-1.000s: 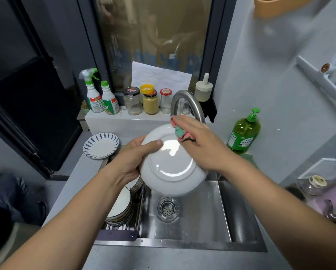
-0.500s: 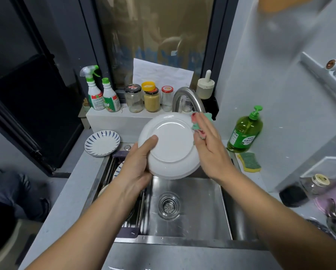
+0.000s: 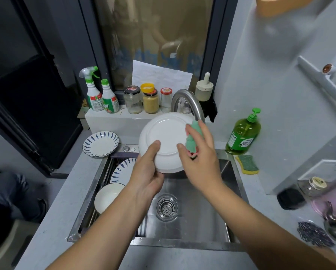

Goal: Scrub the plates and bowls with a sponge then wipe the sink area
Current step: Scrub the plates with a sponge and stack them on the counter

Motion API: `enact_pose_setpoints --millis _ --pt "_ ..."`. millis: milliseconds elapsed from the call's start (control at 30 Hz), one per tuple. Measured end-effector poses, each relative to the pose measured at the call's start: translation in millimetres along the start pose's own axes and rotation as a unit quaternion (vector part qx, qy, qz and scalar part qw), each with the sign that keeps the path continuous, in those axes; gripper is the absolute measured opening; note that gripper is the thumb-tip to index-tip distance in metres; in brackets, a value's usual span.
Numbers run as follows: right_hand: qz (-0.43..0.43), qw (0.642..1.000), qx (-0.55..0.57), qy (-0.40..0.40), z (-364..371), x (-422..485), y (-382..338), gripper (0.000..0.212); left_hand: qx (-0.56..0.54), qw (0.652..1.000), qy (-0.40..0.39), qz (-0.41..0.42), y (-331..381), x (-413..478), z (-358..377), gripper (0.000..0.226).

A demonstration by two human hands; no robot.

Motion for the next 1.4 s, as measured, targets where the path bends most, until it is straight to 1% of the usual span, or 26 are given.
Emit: enact_pose_setpoints --millis 67,133,233,267,333,400,433,467,500,533,567,633,700,767,800,833,867,900,933,1000,1033,1100,1200,1267,1333,1400 --pt "0.012 0.999 0.039 0.015 -3 7 -4 0.043 -0.002 1.000 -0.015 -0.005 -2 -4 2 0.047" --pt "0.038 0.995 0.093 0.017 -6 11 -9 0.045 0.001 0.999 -0.036 0.007 -1 -8 2 0.052" --pt "0.094 0.983 0.150 0.040 -12 18 -6 0.044 0.035 0.997 -0.067 0.025 0 -15 1 0.047" --pt "0.104 0.979 0.171 0.032 -15 22 -6 0.042 0.044 0.996 -0.072 0.029 3 -17 2 0.048" --pt "0.101 0.976 0.189 -0.026 -25 29 -5 0.042 0.057 0.994 -0.092 0.020 14 -19 3 0.042" --pt "0.075 0.972 0.184 -0.128 -39 36 -5 0.046 0.089 0.990 -0.111 -0.006 28 -19 3 0.031" --pt "0.065 0.966 0.177 -0.178 -45 40 -5 0.047 0.117 0.987 -0.114 -0.016 35 -17 2 0.030" --pt "0.058 0.960 0.166 -0.217 -50 43 -5 0.048 0.147 0.983 -0.112 -0.021 39 -16 1 0.038" --pt "0.058 0.957 0.152 -0.240 -53 46 -4 0.049 0.174 0.978 -0.112 -0.027 41 -14 0 0.054" --pt "0.061 0.957 0.138 -0.247 -55 48 -5 0.050 0.193 0.974 -0.115 -0.035 41 -12 0 0.065" --pt "0.067 0.961 0.123 -0.239 -53 49 -4 0.049 0.203 0.972 -0.115 -0.039 39 -11 0 0.067" --pt "0.083 0.970 0.097 -0.206 -44 45 -1 0.043 0.194 0.977 -0.080 -0.027 35 -8 -1 0.058" --pt "0.074 0.979 0.080 -0.174 -34 31 3 0.041 0.163 0.986 -0.038 -0.004 31 -4 -4 0.035" --pt "0.056 0.982 0.055 -0.172 -23 8 8 0.040 0.122 0.992 -0.011 0.000 26 -1 -7 0.017" --pt "0.035 0.982 0.006 -0.186 -17 -8 9 0.044 0.101 0.995 0.000 -0.003 23 0 -7 0.016" --pt "0.003 0.977 -0.073 -0.199 -12 -23 8 0.049 0.085 0.996 0.008 -0.005 21 -1 -6 0.018" --pt "-0.037 0.969 -0.141 -0.199 -6 -37 5 0.053 0.073 0.997 0.010 -0.004 18 -2 -5 0.021" --pt "-0.074 0.962 -0.180 -0.190 -2 -47 4 0.055 0.065 0.998 0.009 -0.004 15 -2 -5 0.023" --pt "-0.099 0.959 -0.195 -0.180 1 -52 4 0.056 0.058 0.998 0.007 0.001 13 -2 -6 0.027" --pt "-0.111 0.959 -0.191 -0.178 2 -43 9 0.057 0.052 0.998 0.012 0.017 12 1 -10 0.040" --pt "-0.106 0.960 -0.188 -0.181 1 -33 13 0.057 0.047 0.998 0.012 0.027 13 2 -14 0.045" --pt "-0.081 0.967 -0.167 -0.175 -2 -10 16 0.056 0.043 0.998 0.014 0.040 16 -1 -19 0.045" --pt "0.016 0.981 -0.042 -0.190 1 15 11 0.053 0.030 0.998 0.014 0.052 23 -9 -28 0.035" --pt "0.080 0.975 0.043 -0.205 12 18 7 0.055 0.033 0.997 0.016 0.069 30 -11 -41 0.031" --pt "0.134 0.966 0.079 -0.208 30 10 10 0.054 0.049 0.994 0.022 0.096 42 -8 -56 0.026" --pt "0.203 0.952 0.083 -0.215 53 -3 18 0.040 0.067 0.990 0.029 0.122 57 0 -72 0.019"
Point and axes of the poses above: each hand's wrist, its own x-axis towards the middle knuckle, its own z-axis out of the palm, y = z × x, the point moved 2 cm from there along x, towards the middle knuckle, and after that the axes turned 3 degrees about -x, right-handed, at the moved point
